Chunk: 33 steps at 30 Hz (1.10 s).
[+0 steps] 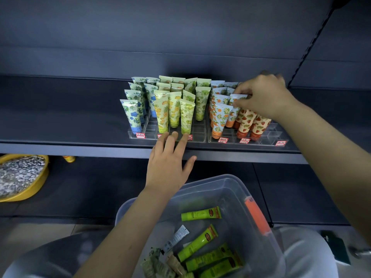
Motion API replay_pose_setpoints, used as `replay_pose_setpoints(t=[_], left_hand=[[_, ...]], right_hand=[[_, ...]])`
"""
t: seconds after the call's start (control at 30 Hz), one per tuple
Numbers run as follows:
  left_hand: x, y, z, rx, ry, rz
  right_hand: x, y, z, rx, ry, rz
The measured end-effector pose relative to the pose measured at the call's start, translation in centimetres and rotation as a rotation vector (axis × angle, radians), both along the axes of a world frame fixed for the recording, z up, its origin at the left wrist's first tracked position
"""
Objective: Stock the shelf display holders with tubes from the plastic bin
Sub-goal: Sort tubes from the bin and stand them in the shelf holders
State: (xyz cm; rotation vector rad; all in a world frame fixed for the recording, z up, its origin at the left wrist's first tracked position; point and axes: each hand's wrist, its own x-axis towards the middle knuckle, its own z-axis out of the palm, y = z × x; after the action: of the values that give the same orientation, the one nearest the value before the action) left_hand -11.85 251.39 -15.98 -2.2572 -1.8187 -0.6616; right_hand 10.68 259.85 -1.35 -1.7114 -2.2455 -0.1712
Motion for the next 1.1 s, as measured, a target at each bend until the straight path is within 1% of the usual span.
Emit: replay_pose_setpoints(t=[0.13, 0.4, 0.47, 0.63, 0.7, 0.77, 0.87, 0.97, 1.03, 1.1], left_hand=[[0.0, 0.0, 0.1, -0.016, 0.015, 0.004], [-0.2, -0.3, 0.8, -0.072, 0.018, -0.002], [-0.3, -0.5, 1.2, -0.112, -0.010, -0.018], [-0.5, -0.5, 2.9, -0.299, -0.118, -0.072], [-0.6, -1.0, 3.6, -0.321, -0.160, -0.086], [-0.6, -2.1, 4.1, -0.280, -0.166, -0.098], [-0.7, -4.1, 4.2, -0.131, -0.168, -0.150], [-1.4, -6.3, 2.2, -0.005, -0.186, -0.154], [-2.3, -8.0, -0.4, -0.025, -0.220, -0.152], [-3.3, -9.9, -3.3, -0.132, -0.233, -0.150]], right_hand=[[-0.2, 0.0, -0.3, 0.000, -0.038, 0.003], [-0.3, -0.1, 0.0, 0.049, 0.023, 0.014], [-0.3, -0.4, 0.3, 0.081, 0.039, 0.014], [-0.6, -2.4, 1.4, 0.116, 0.077, 0.055], [-1.1, -3.9, 1.5, 0.116, 0.102, 0.092], [-1.6, -5.8, 1.2, 0.112, 0.140, 0.124], [-2.4, -9.2, -0.7, 0.104, 0.188, 0.162], [-2.8, -12.9, -5.3, 0.033, 0.288, 0.202], [-3.2, -15.5, -9.7, -0.056, 0.345, 0.180], [-3.6, -17.8, -14.2, -0.180, 0.373, 0.145]])
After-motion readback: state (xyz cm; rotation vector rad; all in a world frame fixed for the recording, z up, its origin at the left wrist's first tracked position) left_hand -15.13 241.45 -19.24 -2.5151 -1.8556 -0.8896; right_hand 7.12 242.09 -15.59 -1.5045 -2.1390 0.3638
